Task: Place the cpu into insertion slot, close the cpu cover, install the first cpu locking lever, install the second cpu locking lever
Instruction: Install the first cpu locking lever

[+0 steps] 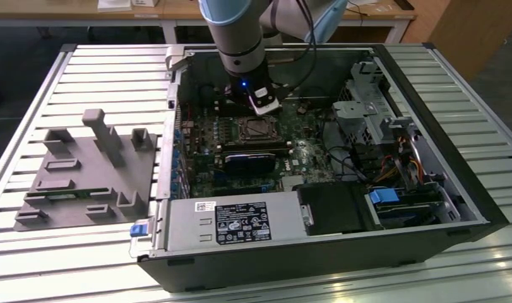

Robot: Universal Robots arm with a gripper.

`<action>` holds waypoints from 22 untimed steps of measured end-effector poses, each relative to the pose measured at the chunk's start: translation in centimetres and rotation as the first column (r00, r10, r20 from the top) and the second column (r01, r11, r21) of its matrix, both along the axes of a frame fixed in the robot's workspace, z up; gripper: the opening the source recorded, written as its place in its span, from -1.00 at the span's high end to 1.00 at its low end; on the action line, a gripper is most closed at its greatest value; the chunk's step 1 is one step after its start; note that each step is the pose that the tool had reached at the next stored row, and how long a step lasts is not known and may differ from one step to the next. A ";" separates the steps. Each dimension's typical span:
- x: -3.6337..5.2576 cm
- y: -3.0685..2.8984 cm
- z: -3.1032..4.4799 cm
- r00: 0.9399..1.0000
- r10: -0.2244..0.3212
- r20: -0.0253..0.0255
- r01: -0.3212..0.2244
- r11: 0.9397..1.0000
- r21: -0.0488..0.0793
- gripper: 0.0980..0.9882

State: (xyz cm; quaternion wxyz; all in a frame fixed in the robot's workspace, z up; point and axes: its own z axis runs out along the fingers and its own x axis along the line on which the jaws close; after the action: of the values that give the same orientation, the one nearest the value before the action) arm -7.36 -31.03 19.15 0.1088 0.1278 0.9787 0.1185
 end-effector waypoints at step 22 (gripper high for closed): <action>0.00 -0.04 0.81 1.000 0.000 0.000 0.000 1.000 -0.003 0.98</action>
State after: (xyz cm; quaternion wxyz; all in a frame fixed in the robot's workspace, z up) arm -7.36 -31.07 19.96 0.1092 0.1275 0.9788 0.1172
